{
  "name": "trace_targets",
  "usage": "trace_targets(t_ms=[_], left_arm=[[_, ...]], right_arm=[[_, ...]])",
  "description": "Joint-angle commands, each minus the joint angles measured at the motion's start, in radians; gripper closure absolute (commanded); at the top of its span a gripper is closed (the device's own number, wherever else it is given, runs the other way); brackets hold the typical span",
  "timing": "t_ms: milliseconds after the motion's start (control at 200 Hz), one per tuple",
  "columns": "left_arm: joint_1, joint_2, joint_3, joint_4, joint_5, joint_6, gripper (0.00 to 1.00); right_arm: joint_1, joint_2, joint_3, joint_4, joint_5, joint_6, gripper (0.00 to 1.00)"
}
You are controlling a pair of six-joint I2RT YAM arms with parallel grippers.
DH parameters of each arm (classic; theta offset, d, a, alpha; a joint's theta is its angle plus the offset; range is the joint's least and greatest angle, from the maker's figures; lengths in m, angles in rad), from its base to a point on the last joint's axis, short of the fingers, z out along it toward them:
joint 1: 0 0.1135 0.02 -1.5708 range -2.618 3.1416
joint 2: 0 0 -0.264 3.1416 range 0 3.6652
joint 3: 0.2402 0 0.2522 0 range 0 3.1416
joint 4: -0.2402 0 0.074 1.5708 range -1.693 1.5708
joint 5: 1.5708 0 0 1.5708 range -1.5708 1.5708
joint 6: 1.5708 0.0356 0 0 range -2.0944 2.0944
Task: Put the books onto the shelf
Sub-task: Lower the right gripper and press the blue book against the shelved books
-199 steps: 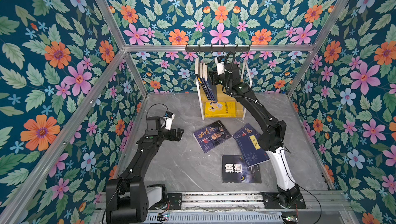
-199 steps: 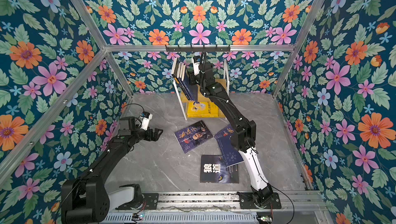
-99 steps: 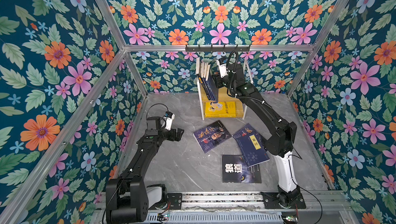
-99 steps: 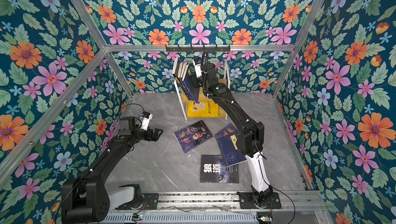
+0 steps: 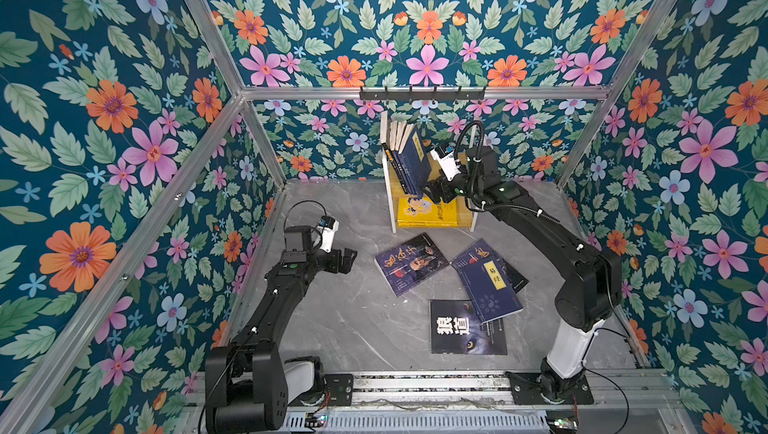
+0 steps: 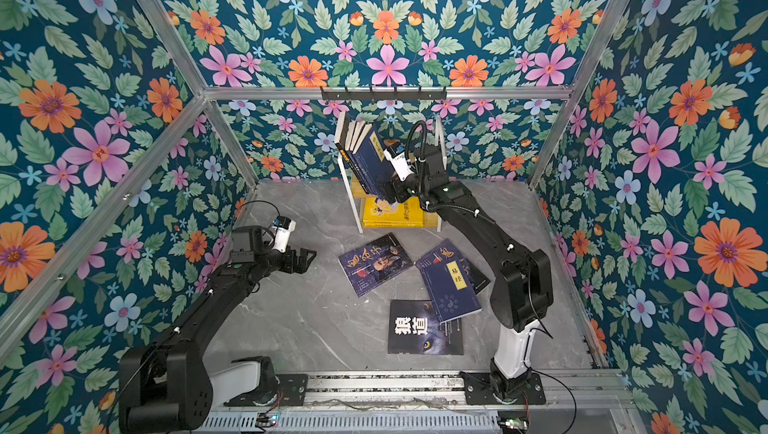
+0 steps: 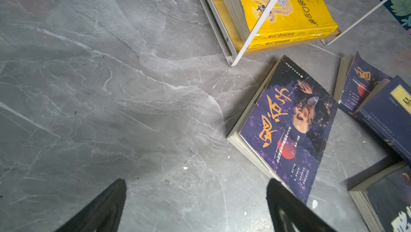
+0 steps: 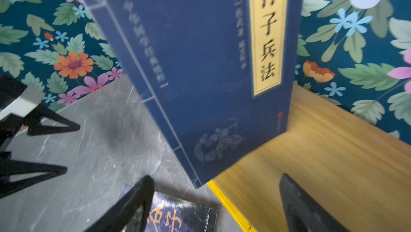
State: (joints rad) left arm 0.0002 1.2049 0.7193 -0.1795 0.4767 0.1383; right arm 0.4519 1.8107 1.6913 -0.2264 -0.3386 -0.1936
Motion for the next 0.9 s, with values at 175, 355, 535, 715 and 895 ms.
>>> trace_targets(t_ms=[175, 355, 535, 715, 895], left_arm=[[0.001, 0.021, 0.009, 0.003, 0.012, -0.007, 0.0], [0.001, 0.015, 0.007, 0.008, 0.013, -0.006, 0.0], [0.004, 0.009, 0.015, -0.003, 0.009, -0.005, 0.0], [0.006, 0.016, 0.014, -0.002, 0.0, 0.002, 0.0], [0.006, 0.029, 0.009, 0.005, 0.001, 0.002, 0.0]], right_arm=[[-0.018, -0.024, -0.116, 0.121, -0.112, -0.036, 0.01], [-0.035, -0.014, -0.155, 0.165, -0.181, -0.041, 0.01], [-0.036, 0.04, -0.144, 0.192, -0.263, -0.038, 0.01], [-0.041, 0.101, -0.122, 0.221, -0.284, -0.041, 0.01], [-0.066, 0.14, -0.101, 0.266, -0.284, -0.013, 0.03]])
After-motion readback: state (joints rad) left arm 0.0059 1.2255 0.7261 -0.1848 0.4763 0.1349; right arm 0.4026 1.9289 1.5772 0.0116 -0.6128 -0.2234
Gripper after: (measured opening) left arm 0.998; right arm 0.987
